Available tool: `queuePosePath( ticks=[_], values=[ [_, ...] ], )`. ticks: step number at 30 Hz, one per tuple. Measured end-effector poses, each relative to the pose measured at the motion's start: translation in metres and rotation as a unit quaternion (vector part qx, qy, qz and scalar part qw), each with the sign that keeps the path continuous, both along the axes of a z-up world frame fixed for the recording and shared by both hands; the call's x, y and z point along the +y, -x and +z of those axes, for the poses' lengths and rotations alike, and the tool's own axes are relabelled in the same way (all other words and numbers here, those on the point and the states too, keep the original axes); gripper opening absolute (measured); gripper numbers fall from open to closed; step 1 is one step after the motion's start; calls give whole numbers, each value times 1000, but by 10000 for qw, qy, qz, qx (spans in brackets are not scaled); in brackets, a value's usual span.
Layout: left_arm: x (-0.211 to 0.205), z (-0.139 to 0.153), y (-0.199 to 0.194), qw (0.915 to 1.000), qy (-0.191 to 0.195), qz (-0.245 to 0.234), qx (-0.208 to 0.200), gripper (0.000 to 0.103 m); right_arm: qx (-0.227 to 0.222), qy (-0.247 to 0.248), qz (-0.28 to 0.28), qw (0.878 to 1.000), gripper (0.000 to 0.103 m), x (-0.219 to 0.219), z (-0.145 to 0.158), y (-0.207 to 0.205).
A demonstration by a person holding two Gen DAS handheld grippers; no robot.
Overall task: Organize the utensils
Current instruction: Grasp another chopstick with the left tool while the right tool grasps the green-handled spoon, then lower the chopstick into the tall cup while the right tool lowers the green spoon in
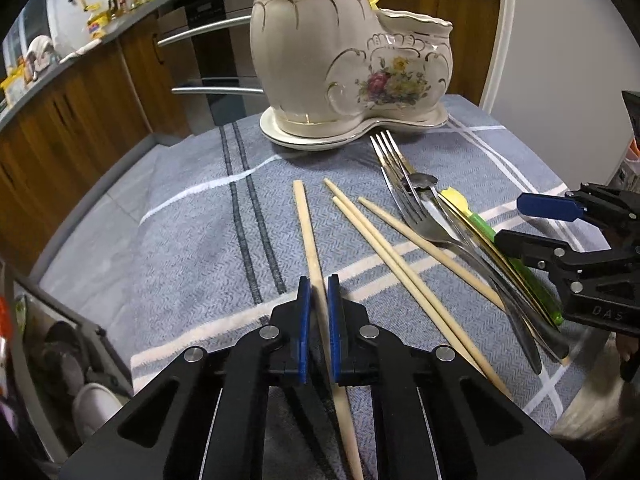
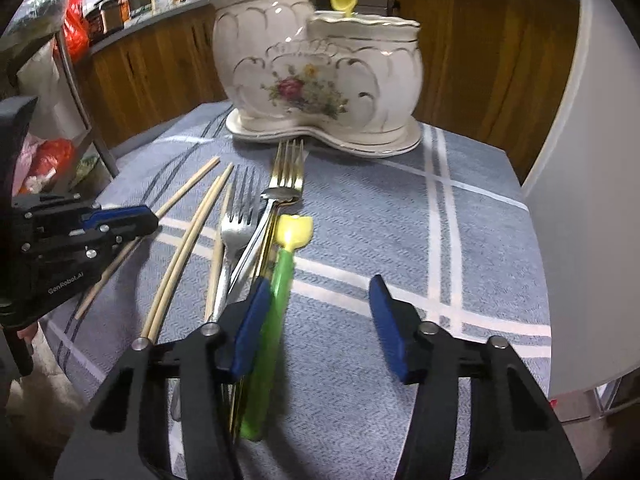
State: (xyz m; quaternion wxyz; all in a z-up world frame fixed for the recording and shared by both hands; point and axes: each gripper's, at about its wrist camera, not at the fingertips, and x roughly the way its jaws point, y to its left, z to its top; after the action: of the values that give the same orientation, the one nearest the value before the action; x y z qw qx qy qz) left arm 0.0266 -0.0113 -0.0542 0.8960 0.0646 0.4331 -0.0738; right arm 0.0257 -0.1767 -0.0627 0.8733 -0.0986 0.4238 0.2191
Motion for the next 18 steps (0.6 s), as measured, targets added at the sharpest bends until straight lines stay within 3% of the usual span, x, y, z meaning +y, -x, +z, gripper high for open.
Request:
queuePosePath(
  ticks=[6, 10, 18],
  values=[
    [-3, 1, -6, 9998, -66, -154, 120, 9, 329, 138, 181, 9992, 36, 9, 0, -12],
    [-3, 1, -11, 9993, -42, -258, 251, 9, 462, 122, 320, 9983, 13, 13, 1, -15],
    [4, 3, -15, 9986, 3, -347, 395, 8, 441, -245, 254, 9984, 9, 1, 4, -10]
  ],
)
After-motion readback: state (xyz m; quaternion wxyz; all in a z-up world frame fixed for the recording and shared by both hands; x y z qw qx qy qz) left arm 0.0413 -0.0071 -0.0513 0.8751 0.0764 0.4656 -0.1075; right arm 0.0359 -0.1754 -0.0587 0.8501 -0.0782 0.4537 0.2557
